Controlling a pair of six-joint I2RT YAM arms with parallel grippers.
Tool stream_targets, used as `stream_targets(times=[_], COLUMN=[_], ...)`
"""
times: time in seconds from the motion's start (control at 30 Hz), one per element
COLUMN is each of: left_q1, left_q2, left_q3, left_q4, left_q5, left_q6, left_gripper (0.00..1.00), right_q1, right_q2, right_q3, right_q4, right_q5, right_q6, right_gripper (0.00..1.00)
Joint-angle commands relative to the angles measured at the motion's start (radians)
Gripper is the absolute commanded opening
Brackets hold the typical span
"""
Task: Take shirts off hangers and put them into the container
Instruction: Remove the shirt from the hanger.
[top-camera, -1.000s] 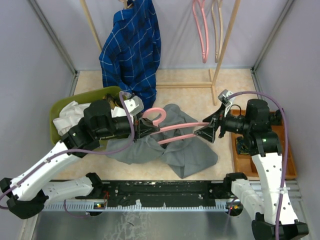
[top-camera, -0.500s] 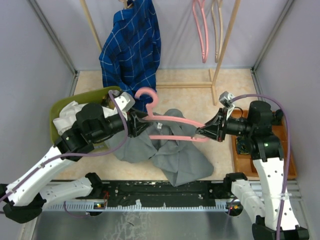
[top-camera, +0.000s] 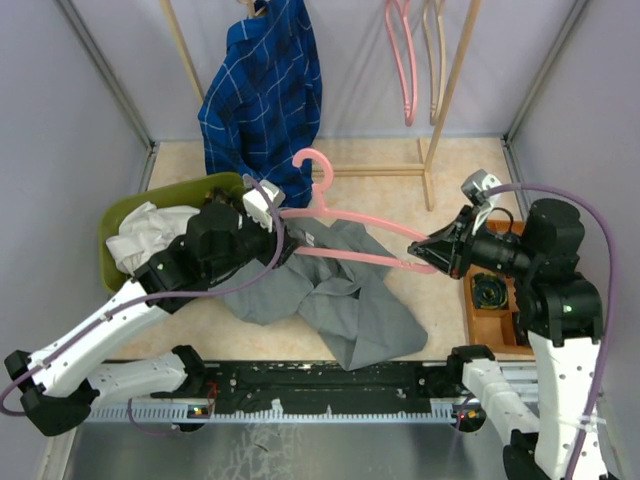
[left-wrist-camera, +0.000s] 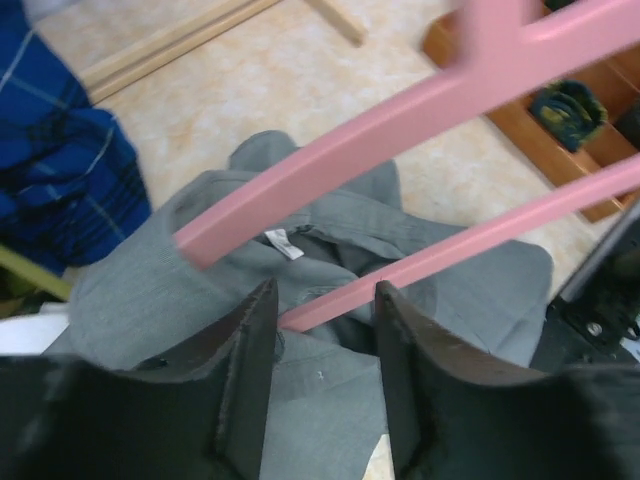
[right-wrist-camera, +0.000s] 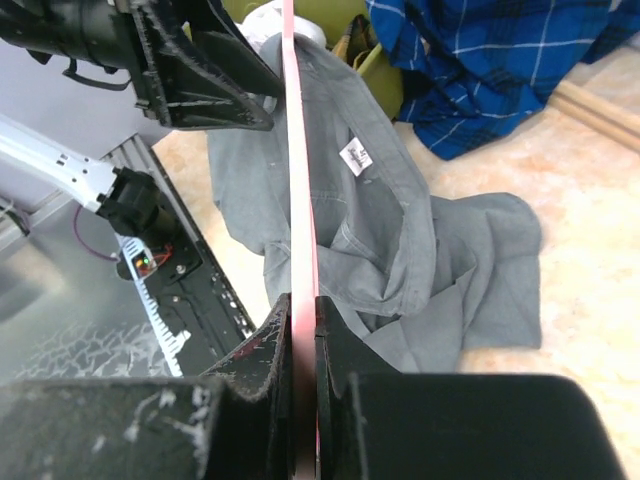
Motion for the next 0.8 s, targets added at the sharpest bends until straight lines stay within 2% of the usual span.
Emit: stream_targets(times=[0.0,0.03,0.1,0.17,0.3,0.47,0.6,0.77], left_q1=[-0.003,-0.004,-0.003,-0.003,-0.004,-0.003,-0.003,-0.003], left_q2=[-0.016,-0.022,-0.037,-0.050,-0.061,-0.065,-0.057,-0.032], left_q3=[-0.023,-0.035,-0.047,-0.057,-0.082,-0.121,-0.136,-0.145], left_q4=[-0.020,-0.012,-0.004,0.002,-0.003,0.013,0.047,0.079], left_q5=[-0.213,-0.225,-0.236,-0.223,-0.207,-0.188,-0.148,-0.029], left_q6=[-0.056,-0.059,-0.069,-0.076,-0.099,-0.119,-0.124,-0.117], left_gripper=[0.41,0.33,0.24,0.19,0.00,0.00,0.00,0.00], right_q1=[-0.004,-0.004,-0.004,-0.004,-0.003,-0.004,-0.004,-0.004], right_q2=[-0.012,-0.013,-0.024,-0.051,-0.094,-0.136,-0.162,-0.201], right_q3=[0.153,0.179,0.212,0.218,0.225,0.239,0.221,0.137], right_q4=[-0.089,-0.113,-0.126,-0.086,0.019,0.130,0.198,0.314], right_q5=[0.084,0.104,0.136,0.149,0.110,0.069,0.123,0.262], right_q6=[-0.076,-0.095,-0.113,-0.106,-0.076,-0.041,-0.013,0.028], right_gripper=[0.00,0.00,0.00,0.00,0.00,0.00,0.00,0.00])
